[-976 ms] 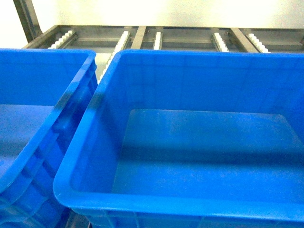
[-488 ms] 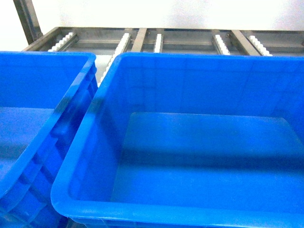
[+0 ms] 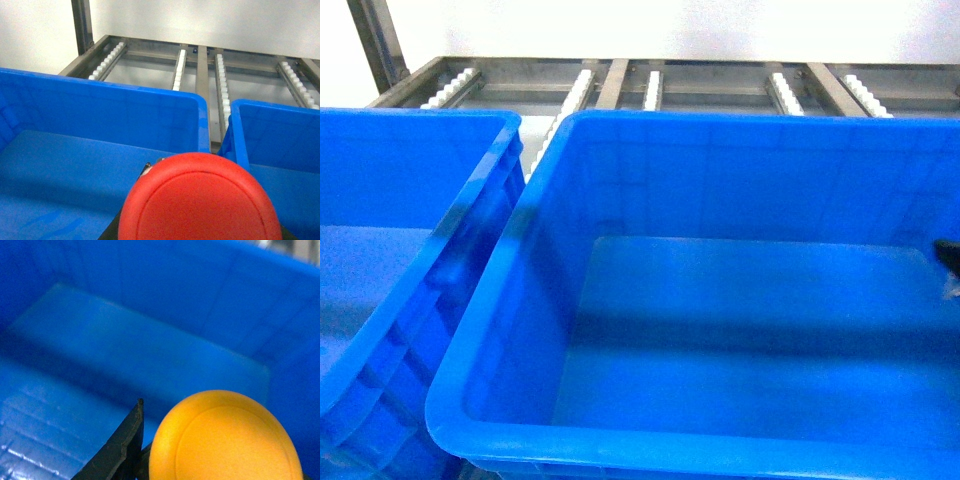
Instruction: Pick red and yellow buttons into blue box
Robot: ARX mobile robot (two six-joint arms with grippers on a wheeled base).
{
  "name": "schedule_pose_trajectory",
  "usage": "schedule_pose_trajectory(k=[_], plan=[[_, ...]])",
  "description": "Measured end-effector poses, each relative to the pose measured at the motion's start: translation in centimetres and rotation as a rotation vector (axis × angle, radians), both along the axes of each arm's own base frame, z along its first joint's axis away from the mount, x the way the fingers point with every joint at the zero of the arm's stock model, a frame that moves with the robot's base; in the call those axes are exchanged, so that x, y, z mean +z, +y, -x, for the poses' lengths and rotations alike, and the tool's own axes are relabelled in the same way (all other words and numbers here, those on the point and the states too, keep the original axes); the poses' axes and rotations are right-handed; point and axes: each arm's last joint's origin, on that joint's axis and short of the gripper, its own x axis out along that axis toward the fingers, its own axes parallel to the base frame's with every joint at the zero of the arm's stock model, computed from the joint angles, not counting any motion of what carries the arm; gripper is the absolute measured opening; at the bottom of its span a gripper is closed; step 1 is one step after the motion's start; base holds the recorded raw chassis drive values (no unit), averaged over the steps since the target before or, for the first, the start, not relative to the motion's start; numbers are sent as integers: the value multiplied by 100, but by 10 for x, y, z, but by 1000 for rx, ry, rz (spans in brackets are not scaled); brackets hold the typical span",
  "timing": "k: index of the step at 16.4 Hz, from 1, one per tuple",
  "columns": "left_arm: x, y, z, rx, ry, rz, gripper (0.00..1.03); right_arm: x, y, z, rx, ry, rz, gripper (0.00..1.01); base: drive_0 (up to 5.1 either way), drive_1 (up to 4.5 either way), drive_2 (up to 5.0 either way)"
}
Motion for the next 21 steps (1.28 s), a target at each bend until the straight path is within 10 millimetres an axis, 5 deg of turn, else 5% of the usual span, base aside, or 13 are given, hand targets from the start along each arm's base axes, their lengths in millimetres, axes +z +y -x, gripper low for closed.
schedule_pose_trajectory(k=[1,5,12,14,16,18,21], plan=[[0,0,0,0,1,0,24,-21,6,-23,12,123,39,39,0,0,0],[0,0,0,0,0,0,24,-46,9,-39,20,248,86,43,0,0,0],[0,0,0,0,0,0,24,-44,7,-40,7,201,84,91,0,0,0],[0,0,0,0,0,-1,24,-36,3,-38,-10,159,74,100,0,0,0],[0,0,0,0,0,0,24,-26,-4,-35,-29,111,56,98,0,0,0],[0,0,0,0,0,0,24,18,-44,-9,-110,-91,-62,98,0,0,0],[0,0,0,0,0,0,24,48,-80,29,-171,-200,-226,98,0,0,0]])
